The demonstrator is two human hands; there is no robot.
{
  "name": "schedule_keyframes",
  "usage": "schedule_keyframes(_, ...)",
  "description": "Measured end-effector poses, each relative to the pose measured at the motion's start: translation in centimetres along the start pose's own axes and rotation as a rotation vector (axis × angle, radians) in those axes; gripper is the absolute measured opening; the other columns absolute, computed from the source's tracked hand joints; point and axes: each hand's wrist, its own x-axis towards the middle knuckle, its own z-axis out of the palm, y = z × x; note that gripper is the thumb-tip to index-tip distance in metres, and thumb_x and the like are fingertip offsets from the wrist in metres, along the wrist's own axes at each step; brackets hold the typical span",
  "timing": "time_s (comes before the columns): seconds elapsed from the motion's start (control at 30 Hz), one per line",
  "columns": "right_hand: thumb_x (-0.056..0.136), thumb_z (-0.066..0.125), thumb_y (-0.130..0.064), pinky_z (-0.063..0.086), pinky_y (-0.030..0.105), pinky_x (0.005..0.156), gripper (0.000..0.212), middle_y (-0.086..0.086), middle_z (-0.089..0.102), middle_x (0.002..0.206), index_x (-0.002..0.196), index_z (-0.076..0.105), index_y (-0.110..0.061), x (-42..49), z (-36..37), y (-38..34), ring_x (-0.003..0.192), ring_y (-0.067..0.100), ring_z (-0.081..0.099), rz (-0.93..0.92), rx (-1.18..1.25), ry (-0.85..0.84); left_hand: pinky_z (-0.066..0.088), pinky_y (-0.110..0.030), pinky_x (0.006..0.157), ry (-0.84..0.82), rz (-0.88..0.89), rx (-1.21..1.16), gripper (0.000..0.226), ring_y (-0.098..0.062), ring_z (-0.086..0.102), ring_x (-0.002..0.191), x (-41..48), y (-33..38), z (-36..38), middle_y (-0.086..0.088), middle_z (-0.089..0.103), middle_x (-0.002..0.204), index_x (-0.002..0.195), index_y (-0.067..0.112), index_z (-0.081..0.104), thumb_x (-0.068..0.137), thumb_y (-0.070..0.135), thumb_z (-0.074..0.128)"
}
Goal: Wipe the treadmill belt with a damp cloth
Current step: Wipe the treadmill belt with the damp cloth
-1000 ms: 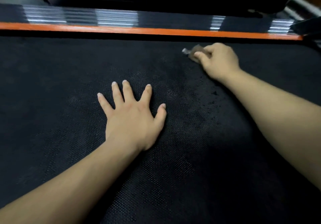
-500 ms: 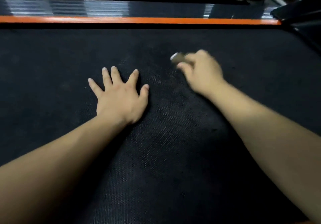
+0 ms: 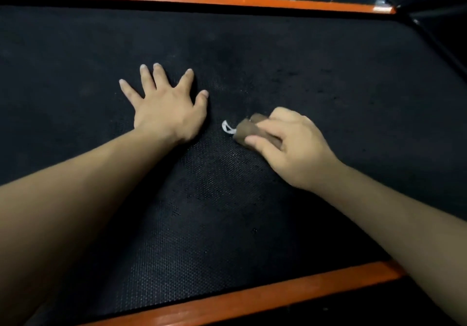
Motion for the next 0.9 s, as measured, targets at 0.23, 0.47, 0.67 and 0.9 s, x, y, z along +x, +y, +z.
schedule_keyframes(0.23, 0.092, 0.055, -0.051, 0.039, 0.034, 0.070, 0.031, -0.004, 0.045, 0.082, 0.087, 0.067, -0.022, 0.6, -0.1, 2.0, 0.081, 0.026, 0.054, 0.227, -0.114, 0.179, -0.011, -0.071, 0.117, 0.017, 0.009, 0.008, 0.069, -0.041, -0.009, 0.156, -0.2, -0.1, -0.2, -0.025, 0.003, 0.168, 0.160, 0.036, 0.021, 0.099, 0.067, 0.019)
schedule_keyframes(0.47, 0.090, 0.056, -0.050, 0.039, 0.035, 0.070, 0.029, -0.006, 0.046, 0.078, 0.092, 0.073, -0.028, -3.7, -1.2, -0.3, 0.078, 0.023, 0.054, -0.060, -0.076, 0.055, -0.009, -0.065, 0.121, 0.033, 0.083, -0.062, 0.060, -0.035, -0.001, 0.157, -1.1, -0.2, -0.7, -0.017, 0.014, 0.169, 0.155, 0.035, 0.034, 0.102, 0.061, 0.024)
schedule_keyframes(0.67, 0.085, 0.066, -0.048, 0.041, 0.032, 0.068, 0.024, -0.005, 0.050, 0.077, 0.085, 0.072, -0.024, -5.2, -0.9, -0.3, 0.072, 0.018, 0.052, 0.039, 0.042, 0.101, -0.009, -0.065, 0.121, 0.047, 0.099, -0.163, 0.055, -0.032, 0.003, 0.157, -2.0, 2.0, -0.1, -0.011, 0.019, 0.169, 0.157, 0.027, 0.031, 0.103, 0.041, 0.037)
schedule_keyframes(0.9, 0.087, 0.065, -0.050, 0.032, 0.029, 0.069, 0.028, -0.004, 0.047, 0.080, 0.089, 0.072, -0.022, -1.4, -3.2, 6.3, 0.080, 0.027, 0.056, 0.153, -0.074, 0.190, -0.013, -0.061, 0.121, -0.006, 0.024, -0.071, 0.065, -0.034, -0.014, 0.156, -1.0, 4.2, 0.5, -0.012, -0.004, 0.171, 0.163, 0.030, 0.013, 0.104, 0.054, 0.023)
